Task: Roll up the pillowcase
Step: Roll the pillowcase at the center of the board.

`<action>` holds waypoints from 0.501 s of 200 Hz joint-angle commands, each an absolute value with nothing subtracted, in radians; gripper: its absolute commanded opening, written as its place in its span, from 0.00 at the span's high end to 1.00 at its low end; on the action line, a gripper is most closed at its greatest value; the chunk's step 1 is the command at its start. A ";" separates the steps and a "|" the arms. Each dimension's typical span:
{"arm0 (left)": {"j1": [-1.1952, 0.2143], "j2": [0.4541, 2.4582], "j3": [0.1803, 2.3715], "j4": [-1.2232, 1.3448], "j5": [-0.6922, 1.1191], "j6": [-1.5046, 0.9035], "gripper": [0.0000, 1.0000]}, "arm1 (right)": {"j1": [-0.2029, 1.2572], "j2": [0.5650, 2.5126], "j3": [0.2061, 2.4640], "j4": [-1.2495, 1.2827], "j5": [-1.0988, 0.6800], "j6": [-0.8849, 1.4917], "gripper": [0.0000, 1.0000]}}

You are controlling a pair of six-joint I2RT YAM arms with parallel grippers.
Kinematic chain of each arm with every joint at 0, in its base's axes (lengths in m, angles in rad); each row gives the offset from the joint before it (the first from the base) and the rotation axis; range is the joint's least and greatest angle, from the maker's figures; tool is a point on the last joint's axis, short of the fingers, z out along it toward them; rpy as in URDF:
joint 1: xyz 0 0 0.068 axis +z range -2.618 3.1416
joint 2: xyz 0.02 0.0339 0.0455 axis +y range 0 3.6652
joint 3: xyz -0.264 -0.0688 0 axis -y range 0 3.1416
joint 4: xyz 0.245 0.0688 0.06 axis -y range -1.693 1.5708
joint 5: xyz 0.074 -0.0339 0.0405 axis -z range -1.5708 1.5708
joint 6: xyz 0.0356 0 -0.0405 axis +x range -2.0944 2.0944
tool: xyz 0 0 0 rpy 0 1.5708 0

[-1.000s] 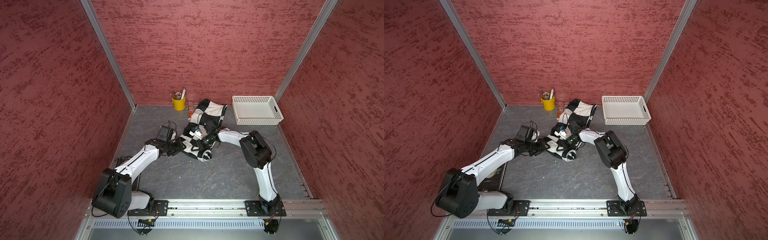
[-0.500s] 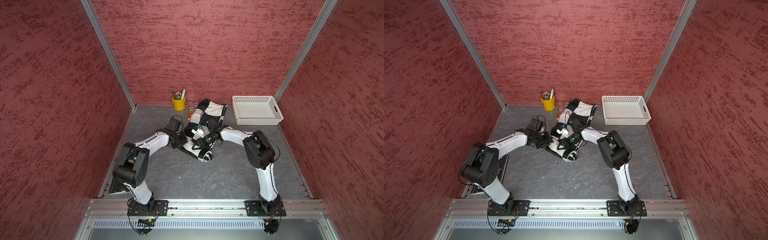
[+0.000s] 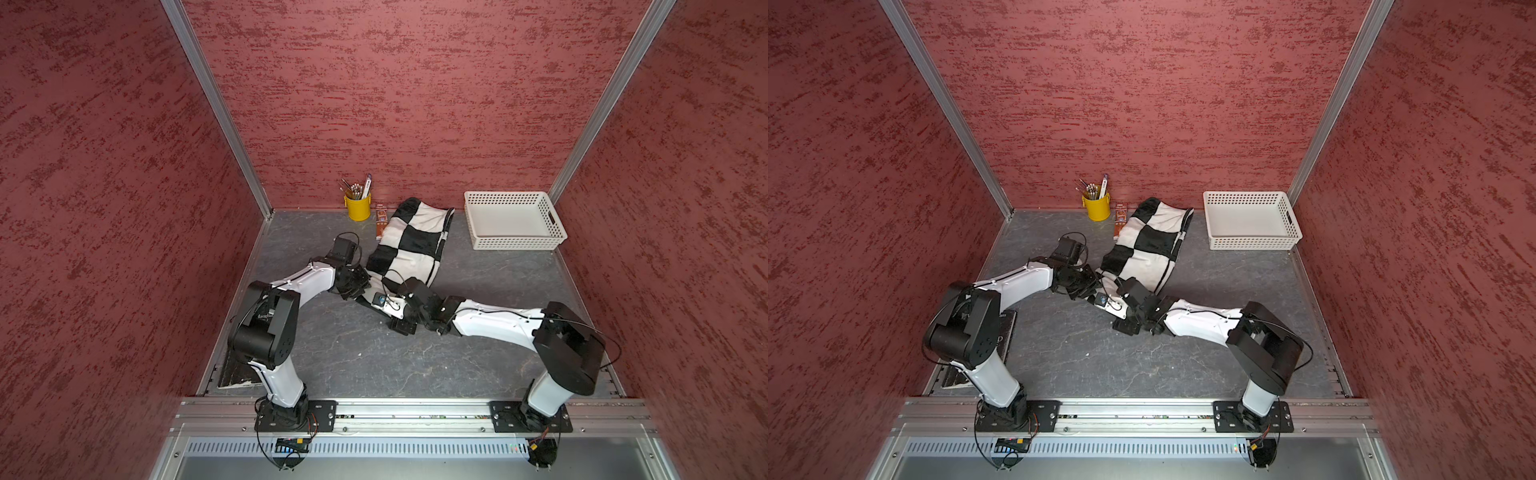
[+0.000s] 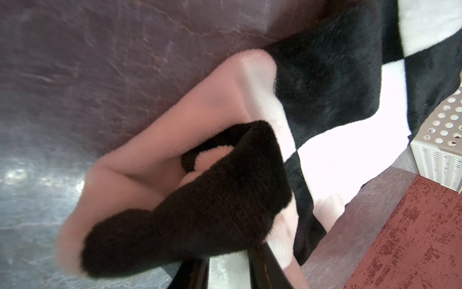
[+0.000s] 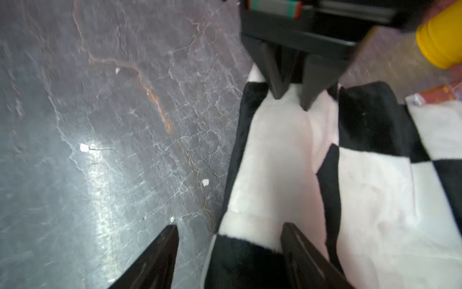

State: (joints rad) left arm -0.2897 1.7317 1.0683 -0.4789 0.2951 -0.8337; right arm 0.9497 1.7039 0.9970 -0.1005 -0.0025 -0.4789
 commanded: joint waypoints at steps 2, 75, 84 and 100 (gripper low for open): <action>-0.279 1.724 1.077 -0.481 0.287 -0.834 0.70 | 0.973 1.744 1.012 0.044 0.202 -0.631 0.29; -0.264 1.712 1.062 -0.475 0.298 -0.825 0.70 | 0.990 1.912 0.980 0.190 0.328 -0.743 0.43; -0.258 1.709 1.062 -0.475 0.302 -0.822 0.70 | 0.991 1.920 0.986 0.177 0.330 -0.725 0.52; -0.249 1.700 1.067 -0.479 0.305 -0.812 0.69 | 0.992 1.929 1.008 0.134 0.338 -0.687 0.73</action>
State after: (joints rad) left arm -0.2691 1.7306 1.0683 -0.4782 0.3168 -0.8330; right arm 0.9867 1.9057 0.9951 0.1432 0.2817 -0.7223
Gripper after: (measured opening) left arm 0.303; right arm 0.360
